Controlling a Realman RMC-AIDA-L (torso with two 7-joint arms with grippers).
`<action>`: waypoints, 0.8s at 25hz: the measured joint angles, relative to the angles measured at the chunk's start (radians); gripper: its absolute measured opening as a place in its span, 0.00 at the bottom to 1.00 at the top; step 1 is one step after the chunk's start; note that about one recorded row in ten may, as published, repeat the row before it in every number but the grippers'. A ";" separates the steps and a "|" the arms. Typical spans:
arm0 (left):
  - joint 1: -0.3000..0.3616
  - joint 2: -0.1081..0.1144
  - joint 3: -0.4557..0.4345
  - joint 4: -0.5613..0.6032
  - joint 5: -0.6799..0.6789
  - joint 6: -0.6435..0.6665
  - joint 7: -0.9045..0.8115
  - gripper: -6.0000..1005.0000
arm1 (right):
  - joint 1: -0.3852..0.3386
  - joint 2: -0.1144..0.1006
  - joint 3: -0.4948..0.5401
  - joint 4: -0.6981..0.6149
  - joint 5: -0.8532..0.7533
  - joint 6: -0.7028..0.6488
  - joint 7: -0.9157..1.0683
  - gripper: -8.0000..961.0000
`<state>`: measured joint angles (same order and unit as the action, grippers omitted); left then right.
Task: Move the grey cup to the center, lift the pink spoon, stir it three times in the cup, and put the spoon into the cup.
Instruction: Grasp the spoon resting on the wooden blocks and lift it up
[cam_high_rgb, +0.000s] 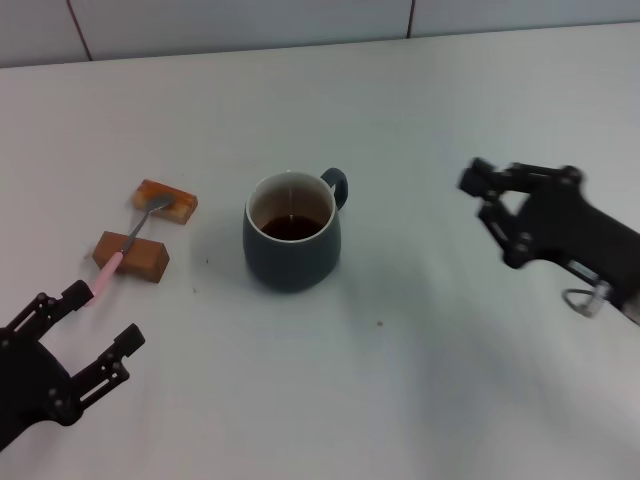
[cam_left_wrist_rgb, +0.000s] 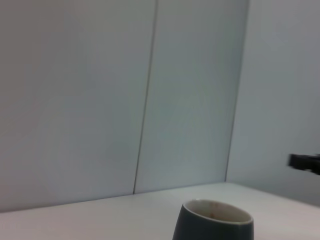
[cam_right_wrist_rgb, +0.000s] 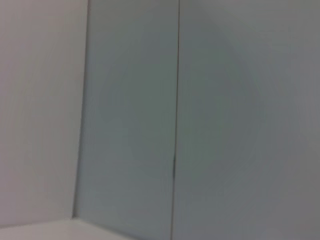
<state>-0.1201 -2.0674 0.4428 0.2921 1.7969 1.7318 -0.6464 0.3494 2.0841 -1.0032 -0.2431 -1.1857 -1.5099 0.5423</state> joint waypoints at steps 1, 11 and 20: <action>0.000 0.001 -0.009 -0.030 0.000 -0.004 -0.005 0.80 | -0.017 0.000 0.019 0.003 0.000 -0.037 -0.033 0.09; -0.006 0.000 -0.189 -0.261 -0.002 -0.049 -0.267 0.80 | -0.081 0.000 0.131 0.120 0.000 -0.244 -0.326 0.29; 0.005 -0.002 -0.290 -0.293 -0.002 -0.112 -0.455 0.80 | -0.081 0.000 0.132 0.152 0.000 -0.246 -0.364 0.56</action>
<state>-0.1149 -2.0691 0.1525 -0.0008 1.7954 1.6199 -1.1010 0.2682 2.0844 -0.8710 -0.0909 -1.1857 -1.7560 0.1787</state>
